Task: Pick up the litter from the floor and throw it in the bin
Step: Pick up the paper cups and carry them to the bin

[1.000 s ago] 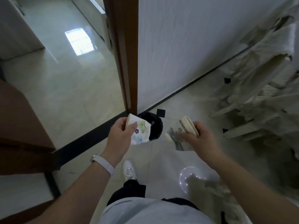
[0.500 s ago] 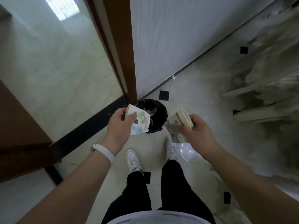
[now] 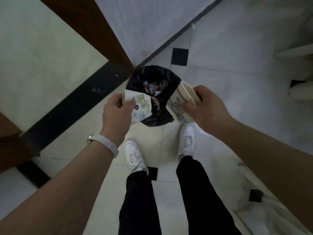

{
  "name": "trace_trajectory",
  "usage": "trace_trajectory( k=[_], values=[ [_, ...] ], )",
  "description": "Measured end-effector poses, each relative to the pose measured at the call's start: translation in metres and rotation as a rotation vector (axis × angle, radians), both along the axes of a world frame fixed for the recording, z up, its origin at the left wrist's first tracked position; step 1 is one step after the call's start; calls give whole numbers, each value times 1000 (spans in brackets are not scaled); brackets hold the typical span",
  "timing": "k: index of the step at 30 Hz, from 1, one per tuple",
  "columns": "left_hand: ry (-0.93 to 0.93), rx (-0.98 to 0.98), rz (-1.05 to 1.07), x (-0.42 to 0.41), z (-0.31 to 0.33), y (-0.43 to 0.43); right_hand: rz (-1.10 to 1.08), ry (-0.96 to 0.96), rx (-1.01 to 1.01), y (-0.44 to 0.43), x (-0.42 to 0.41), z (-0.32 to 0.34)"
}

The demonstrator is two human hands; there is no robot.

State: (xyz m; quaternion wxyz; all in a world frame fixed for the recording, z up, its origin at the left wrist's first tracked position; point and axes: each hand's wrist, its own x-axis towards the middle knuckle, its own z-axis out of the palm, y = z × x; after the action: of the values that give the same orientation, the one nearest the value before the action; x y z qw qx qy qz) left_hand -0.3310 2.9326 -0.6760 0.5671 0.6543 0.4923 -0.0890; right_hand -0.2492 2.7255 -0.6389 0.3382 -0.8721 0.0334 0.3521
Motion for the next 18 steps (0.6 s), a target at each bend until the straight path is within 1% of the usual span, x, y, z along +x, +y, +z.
trace_trajectory(
  k=[5,10,15,18],
  values=[
    [81,14,-66,17,-106,-6,36,6,-4,8,17,-102],
    [155,67,-173,25,-182,1,132,-30,-43,22,22,-189],
    [167,100,-306,25,-229,0,248,-69,-95,29,24,-242],
    [117,76,-307,27,-235,-6,313,-96,-85,29,23,-255]
  ],
)
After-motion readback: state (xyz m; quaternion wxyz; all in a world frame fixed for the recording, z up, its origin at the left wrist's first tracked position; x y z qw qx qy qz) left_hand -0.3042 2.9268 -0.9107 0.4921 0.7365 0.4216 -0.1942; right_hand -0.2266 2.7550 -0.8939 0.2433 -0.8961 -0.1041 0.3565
